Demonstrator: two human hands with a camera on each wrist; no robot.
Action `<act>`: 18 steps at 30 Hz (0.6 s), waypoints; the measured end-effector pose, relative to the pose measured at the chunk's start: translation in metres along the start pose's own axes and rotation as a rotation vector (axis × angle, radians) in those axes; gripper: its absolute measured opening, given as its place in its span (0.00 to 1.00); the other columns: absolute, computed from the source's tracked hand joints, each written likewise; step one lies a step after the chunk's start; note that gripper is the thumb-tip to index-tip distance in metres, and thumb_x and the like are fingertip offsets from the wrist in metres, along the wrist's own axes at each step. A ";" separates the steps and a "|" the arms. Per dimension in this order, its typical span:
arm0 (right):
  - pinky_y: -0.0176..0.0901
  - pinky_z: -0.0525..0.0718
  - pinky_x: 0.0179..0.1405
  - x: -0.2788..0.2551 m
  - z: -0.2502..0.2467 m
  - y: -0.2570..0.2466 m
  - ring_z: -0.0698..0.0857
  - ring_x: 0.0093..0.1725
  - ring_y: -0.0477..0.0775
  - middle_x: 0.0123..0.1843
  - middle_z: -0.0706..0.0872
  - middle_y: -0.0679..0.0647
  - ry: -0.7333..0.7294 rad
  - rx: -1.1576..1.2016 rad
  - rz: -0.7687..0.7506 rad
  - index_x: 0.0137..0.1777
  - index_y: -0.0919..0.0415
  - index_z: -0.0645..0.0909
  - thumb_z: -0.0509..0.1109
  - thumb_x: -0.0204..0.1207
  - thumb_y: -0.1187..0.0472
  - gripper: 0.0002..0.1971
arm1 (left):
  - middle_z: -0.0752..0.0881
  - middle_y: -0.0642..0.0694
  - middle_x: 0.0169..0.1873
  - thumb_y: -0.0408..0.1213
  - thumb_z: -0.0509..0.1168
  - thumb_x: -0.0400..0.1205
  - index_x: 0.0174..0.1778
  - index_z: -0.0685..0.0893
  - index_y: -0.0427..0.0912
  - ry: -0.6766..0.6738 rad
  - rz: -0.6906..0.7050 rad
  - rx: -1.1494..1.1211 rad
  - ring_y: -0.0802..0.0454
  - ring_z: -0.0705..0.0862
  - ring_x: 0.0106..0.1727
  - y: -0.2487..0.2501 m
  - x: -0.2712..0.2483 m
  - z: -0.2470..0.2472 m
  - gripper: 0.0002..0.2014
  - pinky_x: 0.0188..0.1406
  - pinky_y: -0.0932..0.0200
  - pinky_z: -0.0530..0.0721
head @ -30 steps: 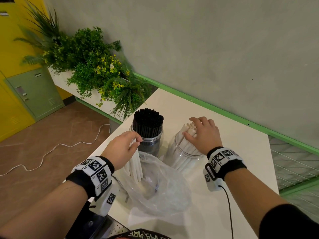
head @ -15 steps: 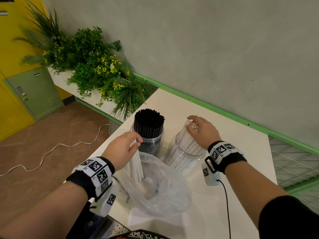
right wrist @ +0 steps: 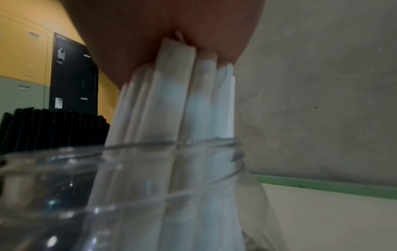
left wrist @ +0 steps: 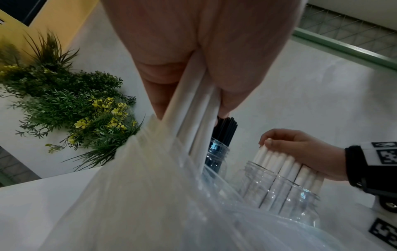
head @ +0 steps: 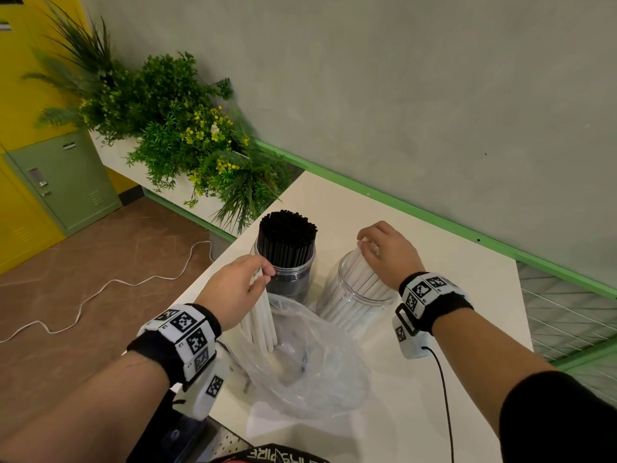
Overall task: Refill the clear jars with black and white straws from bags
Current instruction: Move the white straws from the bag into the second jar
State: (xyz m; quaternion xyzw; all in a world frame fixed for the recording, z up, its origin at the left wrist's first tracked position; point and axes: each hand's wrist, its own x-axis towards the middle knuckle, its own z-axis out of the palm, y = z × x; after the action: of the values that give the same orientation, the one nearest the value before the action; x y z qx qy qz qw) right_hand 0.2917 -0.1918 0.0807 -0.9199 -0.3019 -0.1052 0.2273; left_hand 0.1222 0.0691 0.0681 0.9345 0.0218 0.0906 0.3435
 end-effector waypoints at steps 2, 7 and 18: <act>0.50 0.83 0.46 0.001 0.001 0.000 0.82 0.51 0.53 0.54 0.81 0.47 0.008 0.021 0.022 0.55 0.50 0.83 0.62 0.83 0.56 0.08 | 0.83 0.56 0.52 0.38 0.61 0.84 0.49 0.78 0.55 0.002 -0.002 -0.001 0.56 0.82 0.51 0.000 0.000 0.000 0.06 0.51 0.55 0.80; 0.51 0.81 0.53 0.005 -0.003 -0.006 0.77 0.60 0.58 0.62 0.80 0.49 -0.261 -0.240 0.045 0.66 0.48 0.78 0.58 0.84 0.48 0.15 | 0.83 0.55 0.52 0.38 0.61 0.84 0.50 0.79 0.54 0.004 -0.009 0.002 0.55 0.81 0.52 0.000 0.001 0.001 0.05 0.52 0.55 0.79; 0.49 0.80 0.52 -0.008 0.002 -0.004 0.75 0.62 0.56 0.65 0.80 0.45 -0.172 -0.244 0.064 0.67 0.45 0.77 0.62 0.81 0.46 0.16 | 0.80 0.64 0.52 0.44 0.74 0.75 0.56 0.78 0.59 0.080 -0.027 -0.155 0.69 0.78 0.55 -0.001 -0.014 -0.012 0.17 0.52 0.71 0.74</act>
State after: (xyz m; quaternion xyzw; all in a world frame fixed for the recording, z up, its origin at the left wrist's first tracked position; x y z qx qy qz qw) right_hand 0.2826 -0.1919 0.0773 -0.9554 -0.2757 -0.0547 0.0902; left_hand 0.1062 0.0760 0.0739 0.9004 0.0412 0.1246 0.4148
